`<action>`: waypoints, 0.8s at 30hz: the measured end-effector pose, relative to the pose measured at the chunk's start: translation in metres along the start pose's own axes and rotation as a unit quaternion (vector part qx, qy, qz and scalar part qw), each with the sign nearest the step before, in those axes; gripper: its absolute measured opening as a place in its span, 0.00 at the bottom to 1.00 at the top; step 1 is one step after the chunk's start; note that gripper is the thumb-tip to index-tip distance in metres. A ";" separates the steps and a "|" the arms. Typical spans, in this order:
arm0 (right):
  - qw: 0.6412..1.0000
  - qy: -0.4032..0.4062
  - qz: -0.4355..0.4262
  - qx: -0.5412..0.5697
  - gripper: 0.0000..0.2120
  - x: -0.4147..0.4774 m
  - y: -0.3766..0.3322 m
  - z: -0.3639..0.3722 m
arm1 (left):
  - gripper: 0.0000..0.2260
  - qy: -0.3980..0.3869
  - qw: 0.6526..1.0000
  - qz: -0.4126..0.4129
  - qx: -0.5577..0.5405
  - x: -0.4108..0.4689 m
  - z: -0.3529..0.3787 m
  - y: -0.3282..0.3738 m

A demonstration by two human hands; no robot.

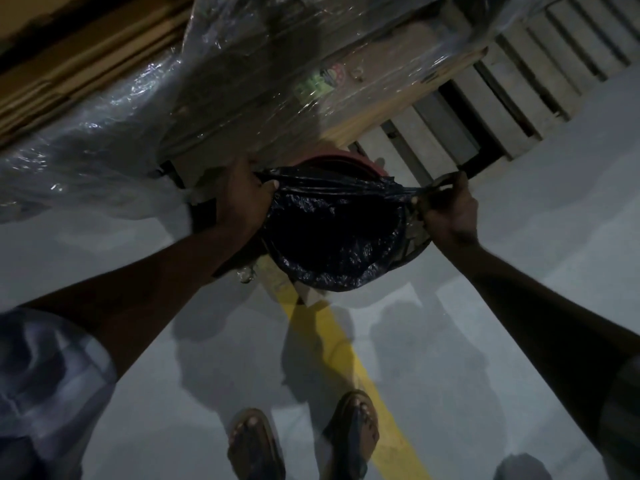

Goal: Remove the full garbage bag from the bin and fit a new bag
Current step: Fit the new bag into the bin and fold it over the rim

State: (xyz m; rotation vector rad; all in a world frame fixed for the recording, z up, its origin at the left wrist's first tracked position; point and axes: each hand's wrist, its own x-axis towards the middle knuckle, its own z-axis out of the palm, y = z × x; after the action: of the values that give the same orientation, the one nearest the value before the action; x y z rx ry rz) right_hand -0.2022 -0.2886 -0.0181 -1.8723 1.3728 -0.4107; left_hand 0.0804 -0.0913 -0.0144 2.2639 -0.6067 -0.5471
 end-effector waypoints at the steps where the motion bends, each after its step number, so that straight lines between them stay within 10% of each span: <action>1: 0.999 -0.020 -0.025 0.004 0.20 0.000 -0.001 0.002 | 0.17 -0.007 1.000 0.018 0.017 0.001 0.002 0.003; 9: 0.986 -0.080 -0.088 -0.117 0.08 0.013 -0.015 0.010 | 0.30 -0.128 0.954 0.180 0.204 0.012 0.000 0.008; 14: 0.992 -0.015 -0.103 -0.066 0.07 0.022 -0.013 0.003 | 0.05 -0.126 0.970 0.148 0.146 0.029 0.007 0.006; 24: 0.999 0.019 0.030 0.015 0.09 0.064 -0.027 0.023 | 0.14 -0.086 0.983 0.027 0.163 0.067 0.014 0.010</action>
State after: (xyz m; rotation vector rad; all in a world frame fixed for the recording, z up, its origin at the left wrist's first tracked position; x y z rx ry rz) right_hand -0.1455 -0.3347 -0.0242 -1.8027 1.4360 -0.4361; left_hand 0.1238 -0.1434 -0.0300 2.5122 -0.8982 -0.6595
